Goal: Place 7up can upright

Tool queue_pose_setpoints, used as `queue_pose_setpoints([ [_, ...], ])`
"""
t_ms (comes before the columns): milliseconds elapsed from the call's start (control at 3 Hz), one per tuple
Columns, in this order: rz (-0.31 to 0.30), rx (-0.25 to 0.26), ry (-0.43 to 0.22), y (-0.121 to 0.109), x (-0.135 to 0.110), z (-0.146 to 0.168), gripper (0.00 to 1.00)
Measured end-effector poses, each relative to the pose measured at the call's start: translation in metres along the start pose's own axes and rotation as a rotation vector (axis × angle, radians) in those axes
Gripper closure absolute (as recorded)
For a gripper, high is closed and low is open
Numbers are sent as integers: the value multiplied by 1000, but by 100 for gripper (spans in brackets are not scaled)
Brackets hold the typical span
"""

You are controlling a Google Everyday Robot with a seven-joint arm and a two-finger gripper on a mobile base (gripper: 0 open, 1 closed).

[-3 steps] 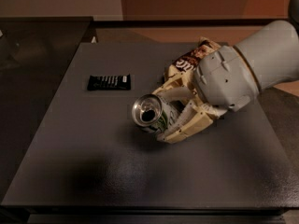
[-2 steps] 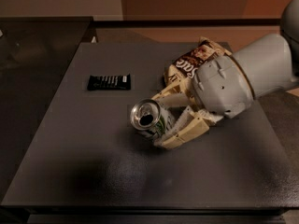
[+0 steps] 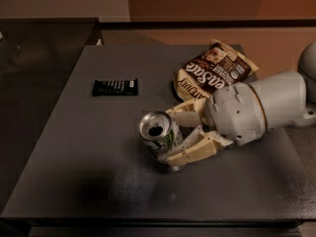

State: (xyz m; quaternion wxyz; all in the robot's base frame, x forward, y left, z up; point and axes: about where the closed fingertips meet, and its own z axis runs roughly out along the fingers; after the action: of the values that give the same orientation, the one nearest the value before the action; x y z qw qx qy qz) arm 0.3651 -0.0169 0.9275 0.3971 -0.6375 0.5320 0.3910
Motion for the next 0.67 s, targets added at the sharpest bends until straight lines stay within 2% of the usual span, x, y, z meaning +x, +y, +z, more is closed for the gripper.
queue_pose_setpoints([
  [667, 58, 50, -175, -2, -3, 8, 100],
])
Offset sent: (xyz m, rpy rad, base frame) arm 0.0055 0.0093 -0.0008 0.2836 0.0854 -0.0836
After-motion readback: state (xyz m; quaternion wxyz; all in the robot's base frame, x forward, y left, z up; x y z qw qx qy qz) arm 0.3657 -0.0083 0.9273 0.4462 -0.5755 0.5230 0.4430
